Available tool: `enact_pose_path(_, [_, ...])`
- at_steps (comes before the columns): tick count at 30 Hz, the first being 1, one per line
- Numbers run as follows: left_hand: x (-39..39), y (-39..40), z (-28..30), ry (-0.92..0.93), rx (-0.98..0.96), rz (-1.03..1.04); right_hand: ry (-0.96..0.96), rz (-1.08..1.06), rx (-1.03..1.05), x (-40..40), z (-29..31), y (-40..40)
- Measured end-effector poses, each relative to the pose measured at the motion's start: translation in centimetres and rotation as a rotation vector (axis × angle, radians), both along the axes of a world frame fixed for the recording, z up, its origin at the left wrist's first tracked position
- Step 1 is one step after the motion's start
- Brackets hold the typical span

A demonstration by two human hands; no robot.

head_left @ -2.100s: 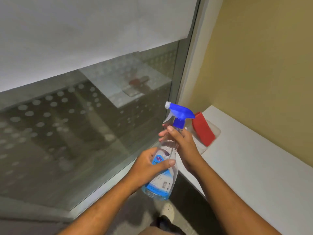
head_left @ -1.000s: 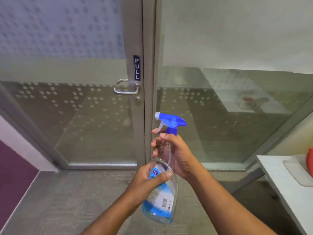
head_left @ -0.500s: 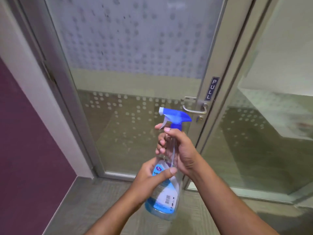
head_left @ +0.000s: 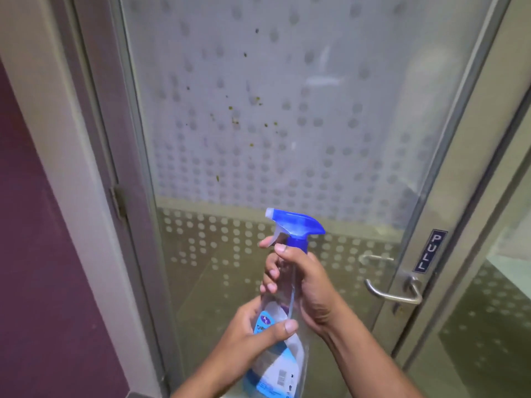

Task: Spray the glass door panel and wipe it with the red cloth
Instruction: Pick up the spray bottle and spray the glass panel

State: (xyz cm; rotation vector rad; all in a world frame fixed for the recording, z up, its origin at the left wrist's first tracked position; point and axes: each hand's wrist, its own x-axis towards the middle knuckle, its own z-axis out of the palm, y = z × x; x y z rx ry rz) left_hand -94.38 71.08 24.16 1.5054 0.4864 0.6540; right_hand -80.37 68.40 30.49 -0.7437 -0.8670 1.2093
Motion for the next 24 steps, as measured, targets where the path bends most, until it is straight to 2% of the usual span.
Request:
enact_pose_path(7, [0.5, 8.8, 2.6, 0.054, 0.238, -0.032, 0.071, 0.046, 0.06, 0.6, 1.8, 7.4])
enact_pose_path(11, [0.0, 13.4, 3.8, 0.128, 0.474, -0.042, 0.026, -0.015, 0.088, 0.0, 3.1, 10.3])
enact_pose_path(13, [-0.7, 16.3, 4.9, 0.127, 0.637, 0.048, -0.093, -0.105, 0.116, 0.0, 4.5, 11.4])
enact_pose_path(15, [-1.8, 19.6, 7.0, 0.213, 0.894, 0.179, -0.278, -0.264, 0.167, 0.0, 6.1, 12.2])
enact_pose_path(17, [-2.8, 23.7, 9.7, 0.21, 1.203, 0.413, -0.458, -0.447, 0.202, -0.1, 7.8, 12.9])
enact_pose_path(20, [-4.1, 30.5, 15.6, 0.178, 1.479, 0.688, -0.663, -0.608, 0.216, -1.6, 11.3, 13.9])
enact_pose_path(22, [-5.3, 33.9, 20.6, 0.251, 1.606, 0.738, -0.82, -0.719, 0.195, -3.2, 14.2, 15.1])
enact_pose_path(24, [-6.4, 36.2, 25.6, 0.406, 1.705, 0.723, -0.886, -0.829, 0.213, -5.1, 17.3, 16.7])
